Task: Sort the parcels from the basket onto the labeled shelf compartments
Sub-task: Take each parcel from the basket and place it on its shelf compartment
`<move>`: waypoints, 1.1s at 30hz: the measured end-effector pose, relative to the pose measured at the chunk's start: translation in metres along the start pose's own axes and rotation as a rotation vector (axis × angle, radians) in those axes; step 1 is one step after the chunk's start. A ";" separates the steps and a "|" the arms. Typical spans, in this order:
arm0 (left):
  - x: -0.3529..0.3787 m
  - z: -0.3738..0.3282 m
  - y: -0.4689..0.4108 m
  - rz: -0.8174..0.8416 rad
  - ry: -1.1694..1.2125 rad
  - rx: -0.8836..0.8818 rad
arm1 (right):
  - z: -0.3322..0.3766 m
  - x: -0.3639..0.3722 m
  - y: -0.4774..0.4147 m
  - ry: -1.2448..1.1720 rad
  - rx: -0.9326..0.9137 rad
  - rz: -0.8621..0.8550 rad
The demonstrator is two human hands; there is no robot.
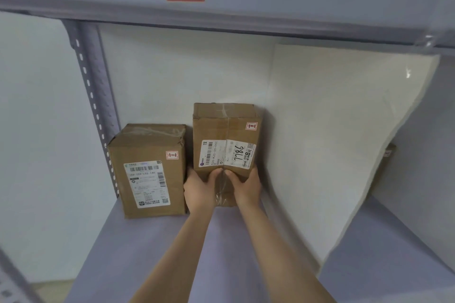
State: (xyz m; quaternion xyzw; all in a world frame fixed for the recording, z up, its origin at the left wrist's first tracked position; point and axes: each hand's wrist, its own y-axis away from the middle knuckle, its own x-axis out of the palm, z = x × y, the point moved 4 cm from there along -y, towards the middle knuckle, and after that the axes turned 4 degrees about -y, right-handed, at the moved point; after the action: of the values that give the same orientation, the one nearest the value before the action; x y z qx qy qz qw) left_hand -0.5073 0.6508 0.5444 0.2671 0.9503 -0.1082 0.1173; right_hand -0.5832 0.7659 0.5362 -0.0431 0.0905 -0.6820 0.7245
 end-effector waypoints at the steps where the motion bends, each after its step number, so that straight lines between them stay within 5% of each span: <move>1: 0.000 0.000 -0.001 -0.004 -0.001 0.000 | 0.001 0.000 0.000 0.006 -0.005 0.000; 17: -0.013 0.019 0.025 0.236 -0.088 -0.135 | 0.013 -0.004 0.005 -0.088 0.177 0.190; 33: -0.040 0.016 0.048 0.289 -0.205 -0.164 | 0.025 -0.034 0.033 0.020 0.273 0.256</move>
State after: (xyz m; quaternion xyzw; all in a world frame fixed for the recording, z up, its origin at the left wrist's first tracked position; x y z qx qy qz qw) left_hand -0.4461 0.6675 0.5332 0.3780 0.8908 -0.0390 0.2491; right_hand -0.5483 0.8008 0.5569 0.0743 0.0090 -0.5907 0.8034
